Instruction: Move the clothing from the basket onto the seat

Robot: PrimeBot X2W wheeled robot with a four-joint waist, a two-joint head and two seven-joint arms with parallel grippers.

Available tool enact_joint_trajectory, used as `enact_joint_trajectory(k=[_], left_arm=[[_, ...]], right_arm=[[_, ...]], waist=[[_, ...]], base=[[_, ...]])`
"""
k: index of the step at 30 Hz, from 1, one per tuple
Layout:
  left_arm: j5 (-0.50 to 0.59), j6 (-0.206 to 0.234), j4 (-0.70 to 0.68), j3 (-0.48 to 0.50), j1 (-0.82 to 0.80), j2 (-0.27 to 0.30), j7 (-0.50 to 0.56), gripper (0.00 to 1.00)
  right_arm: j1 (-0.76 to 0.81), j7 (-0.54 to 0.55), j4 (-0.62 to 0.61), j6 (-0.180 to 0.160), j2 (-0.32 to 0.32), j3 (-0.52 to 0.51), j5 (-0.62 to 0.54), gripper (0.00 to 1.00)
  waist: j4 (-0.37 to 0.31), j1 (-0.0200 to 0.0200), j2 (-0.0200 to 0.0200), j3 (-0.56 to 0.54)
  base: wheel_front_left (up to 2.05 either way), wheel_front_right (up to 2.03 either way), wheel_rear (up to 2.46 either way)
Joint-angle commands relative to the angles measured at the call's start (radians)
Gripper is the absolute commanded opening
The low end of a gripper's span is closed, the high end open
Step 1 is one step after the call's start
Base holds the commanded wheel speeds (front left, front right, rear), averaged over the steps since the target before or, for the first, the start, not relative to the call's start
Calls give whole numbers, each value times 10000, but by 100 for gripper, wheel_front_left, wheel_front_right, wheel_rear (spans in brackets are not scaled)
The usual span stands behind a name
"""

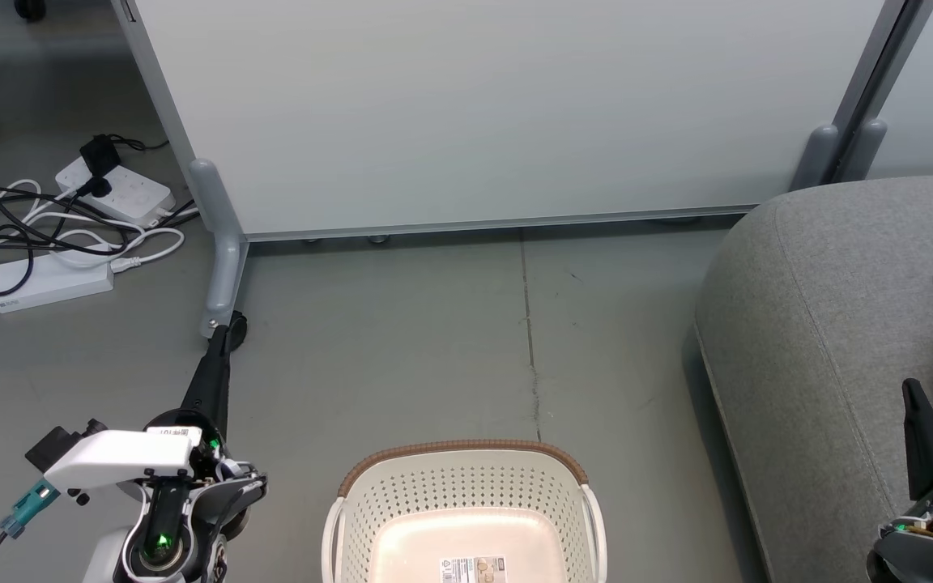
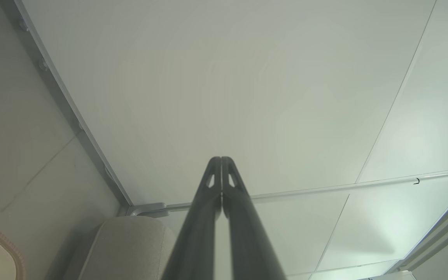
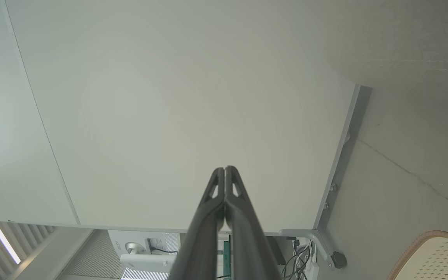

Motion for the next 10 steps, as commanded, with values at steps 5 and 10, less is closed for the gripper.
enact_joint_trajectory(k=[5, 10], left_arm=[[22, -40, 16, 56, -156, 26, 42, 0], [23, -40, 15, 59, -156, 26, 44, 0]], right_arm=[[-51, 58, -6, 25, -24, -47, -34, 0], [-53, 66, -5, 25, -23, -56, -44, 0]], waist=[[0, 0, 0, 0], [0, 0, 0, 0]], base=[[0, 0, 0], [0, 0, 0]])
